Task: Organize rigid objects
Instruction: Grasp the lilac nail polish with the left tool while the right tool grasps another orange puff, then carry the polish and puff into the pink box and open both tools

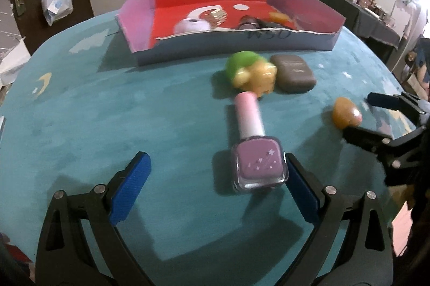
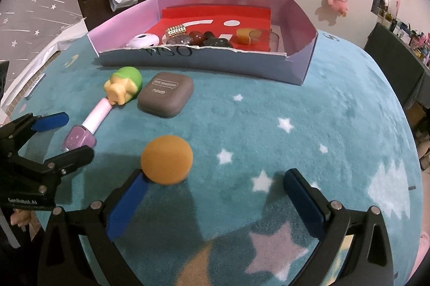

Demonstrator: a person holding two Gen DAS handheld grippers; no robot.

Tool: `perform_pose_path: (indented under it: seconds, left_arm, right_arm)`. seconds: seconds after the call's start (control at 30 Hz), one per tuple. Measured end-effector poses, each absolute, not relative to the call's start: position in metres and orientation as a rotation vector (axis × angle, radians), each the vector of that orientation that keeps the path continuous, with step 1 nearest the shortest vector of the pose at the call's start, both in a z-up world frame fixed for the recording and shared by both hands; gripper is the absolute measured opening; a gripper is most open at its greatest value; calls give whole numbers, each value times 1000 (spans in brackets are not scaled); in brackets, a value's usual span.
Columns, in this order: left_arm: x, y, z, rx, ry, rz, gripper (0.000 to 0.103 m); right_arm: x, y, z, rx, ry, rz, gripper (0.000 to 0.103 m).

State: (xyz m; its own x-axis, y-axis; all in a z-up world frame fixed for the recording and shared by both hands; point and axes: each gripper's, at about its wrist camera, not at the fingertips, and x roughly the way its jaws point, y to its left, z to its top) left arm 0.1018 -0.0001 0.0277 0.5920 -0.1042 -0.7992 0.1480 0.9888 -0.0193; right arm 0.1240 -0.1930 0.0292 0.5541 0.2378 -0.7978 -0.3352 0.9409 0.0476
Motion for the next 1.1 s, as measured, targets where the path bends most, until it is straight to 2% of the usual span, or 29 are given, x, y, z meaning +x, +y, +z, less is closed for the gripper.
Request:
perform_pose_path:
  seconds: [0.3,0.4,0.43,0.47,0.5,0.53,0.6,0.77,0.9,0.97,1.1]
  left_arm:
    - [105,4,28,30,918,-130,98]
    - [105,-2,28,34,907,-153,95]
    - [106,-3,28,34,902,-158,92]
    - [105,-5,29,40,896,-165,82]
    - [105,-6,29,44,891,-170,77]
    - [104,-6,29,45,885,-181,74]
    - [102,-8,30,55,874,-188,57]
    - [101,-9,32,43,870,-252,37]
    - [102,-10,33,34,867,-273,36]
    - [102,-10,34,24,868,-281,36]
    - [99,-10,38,17,858,-293,36]
  right_arm:
    - [123,-190,31,-109,912,367,103]
    - [123,-187,33,-107,904,378,96]
    - [123,-186,33,-105,902,381,96]
    - [123,-185,33,-105,902,382,95]
    - [124,-185,33,-105,901,383,94]
    - [124,-184,34,-103,895,387,92]
    - [124,-182,34,-104,889,397,87]
    - [121,-170,34,-153,876,424,71]
    - [116,-164,34,-191,856,444,46]
    - [113,-163,35,-189,846,455,40]
    - [110,-162,37,-187,832,464,40]
